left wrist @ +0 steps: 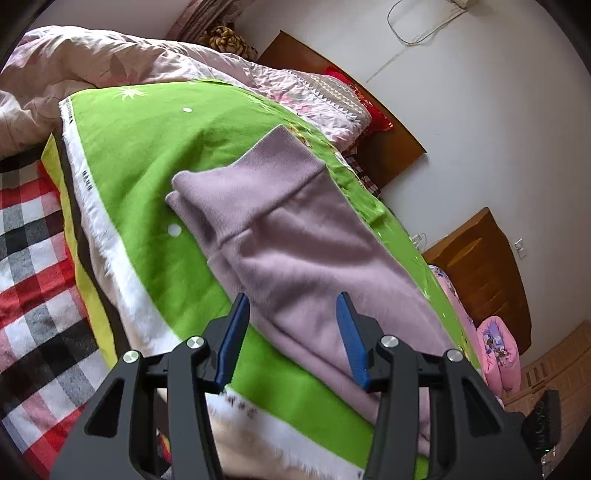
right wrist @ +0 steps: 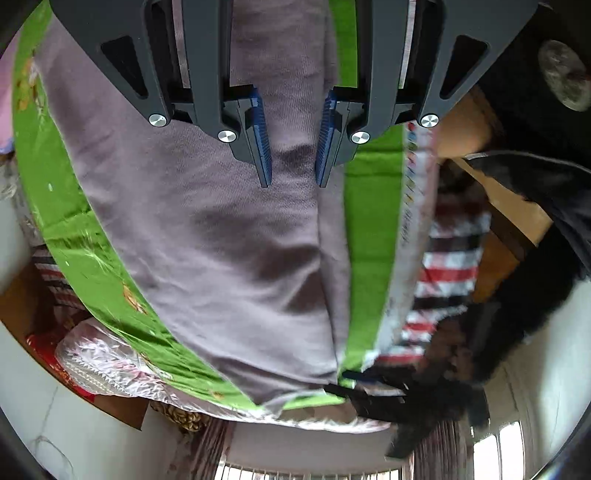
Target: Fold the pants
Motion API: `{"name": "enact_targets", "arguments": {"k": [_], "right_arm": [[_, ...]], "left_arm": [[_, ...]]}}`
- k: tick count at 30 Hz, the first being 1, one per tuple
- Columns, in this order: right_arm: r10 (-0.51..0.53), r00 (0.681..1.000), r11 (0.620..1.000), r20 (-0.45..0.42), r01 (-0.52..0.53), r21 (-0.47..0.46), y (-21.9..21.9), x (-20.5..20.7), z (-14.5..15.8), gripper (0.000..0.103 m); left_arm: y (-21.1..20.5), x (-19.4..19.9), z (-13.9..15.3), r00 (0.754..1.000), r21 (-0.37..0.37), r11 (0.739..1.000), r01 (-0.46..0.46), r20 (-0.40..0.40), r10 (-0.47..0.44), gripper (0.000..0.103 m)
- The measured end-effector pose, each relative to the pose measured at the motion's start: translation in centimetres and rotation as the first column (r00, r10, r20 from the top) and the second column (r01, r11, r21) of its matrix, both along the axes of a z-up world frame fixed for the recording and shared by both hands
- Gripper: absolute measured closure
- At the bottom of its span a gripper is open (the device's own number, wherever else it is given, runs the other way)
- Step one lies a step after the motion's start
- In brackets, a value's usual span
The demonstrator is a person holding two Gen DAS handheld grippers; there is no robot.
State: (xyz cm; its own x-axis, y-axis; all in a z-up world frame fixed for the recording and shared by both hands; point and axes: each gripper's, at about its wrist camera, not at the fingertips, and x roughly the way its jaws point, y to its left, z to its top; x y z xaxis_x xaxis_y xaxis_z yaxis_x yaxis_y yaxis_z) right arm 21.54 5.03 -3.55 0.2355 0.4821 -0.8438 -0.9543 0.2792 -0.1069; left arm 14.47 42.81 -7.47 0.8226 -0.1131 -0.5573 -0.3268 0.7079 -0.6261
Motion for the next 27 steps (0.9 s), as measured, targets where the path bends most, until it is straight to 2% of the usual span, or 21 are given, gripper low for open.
{"name": "enact_targets", "arguments": {"k": [2, 5, 6, 7, 9, 11, 13, 15, 16, 19, 20, 24, 27], "right_arm": [[0.012, 1.0, 1.0, 0.006, -0.012, -0.01, 0.4, 0.2, -0.5, 0.077], [0.044, 0.997, 0.999, 0.061, -0.043, -0.02, 0.4, -0.3, -0.8, 0.081], [0.042, 0.997, 0.999, 0.061, -0.041, -0.019, 0.5, -0.1, -0.8, 0.083], [0.037, 0.997, 0.999, 0.068, -0.036, -0.015, 0.4, -0.1, -0.7, 0.096], [0.009, 0.996, 1.0, 0.091, -0.009, 0.006, 0.1, 0.4, -0.1, 0.1], [-0.048, 0.999, 0.992, -0.018, 0.05, 0.112, -1.0, 1.7, 1.3, 0.1], [-0.083, 0.992, 0.981, -0.094, 0.098, 0.167, -1.7, 2.9, 2.3, 0.1], [-0.1, 0.985, 0.972, -0.142, 0.127, 0.196, -2.3, 3.8, 2.7, 0.1], [-0.111, 0.978, 0.966, -0.175, 0.148, 0.213, -2.7, 4.4, 3.0, 0.1], [-0.119, 0.959, 0.946, -0.256, 0.189, 0.265, -3.5, 5.5, 3.7, 0.1], [-0.119, 0.955, 0.941, -0.27, 0.196, 0.276, -3.6, 5.6, 4.0, 0.1], [-0.114, 0.954, 0.937, -0.276, 0.196, 0.29, -3.5, 5.7, 4.4, 0.1], [-0.111, 0.956, 0.935, -0.271, 0.193, 0.299, -3.6, 5.4, 4.7, 0.1]], "left_arm": [[-0.3, -0.7, 0.0, 1.0, -0.002, 1.0, 0.006, -0.006, -0.006, 0.052], [-0.9, -1.9, 0.0, 1.0, -0.019, 1.0, 0.017, -0.007, -0.017, 0.048], [-1.2, -2.2, 0.1, 1.0, -0.028, 0.999, 0.03, -0.003, -0.031, 0.048], [-1.4, -2.4, 0.2, 0.999, -0.034, 0.998, 0.045, 0.002, -0.045, 0.048], [-2.4, -2.5, 0.4, 0.997, -0.05, 0.995, 0.081, 0.019, -0.08, 0.044], [-3.5, -2.5, 0.8, 0.99, -0.092, 0.987, 0.135, 0.056, -0.13, 0.037], [-4.7, -2.1, 0.9, 0.978, -0.155, 0.967, 0.201, 0.096, -0.188, 0.035], [-5.7, -1.4, 0.6, 0.964, -0.236, 0.937, 0.258, 0.122, -0.235, 0.034], [-6.4, -0.9, 0.3, 0.956, -0.287, 0.913, 0.291, 0.132, -0.263, 0.034], [-8.2, 0.1, -0.4, 0.935, -0.369, 0.859, 0.355, 0.161, -0.316, 0.034], [-8.6, 0.5, -0.5, 0.929, -0.38, 0.848, 0.369, 0.169, -0.328, 0.034], [-9.2, 2.5, -0.7, 0.93, -0.4, 0.84, 0.367, 0.176, -0.322, 0.036], [-8.9, 4.0, -1.0, 0.943, -0.407, 0.851, 0.333, 0.163, -0.291, 0.041]]}}
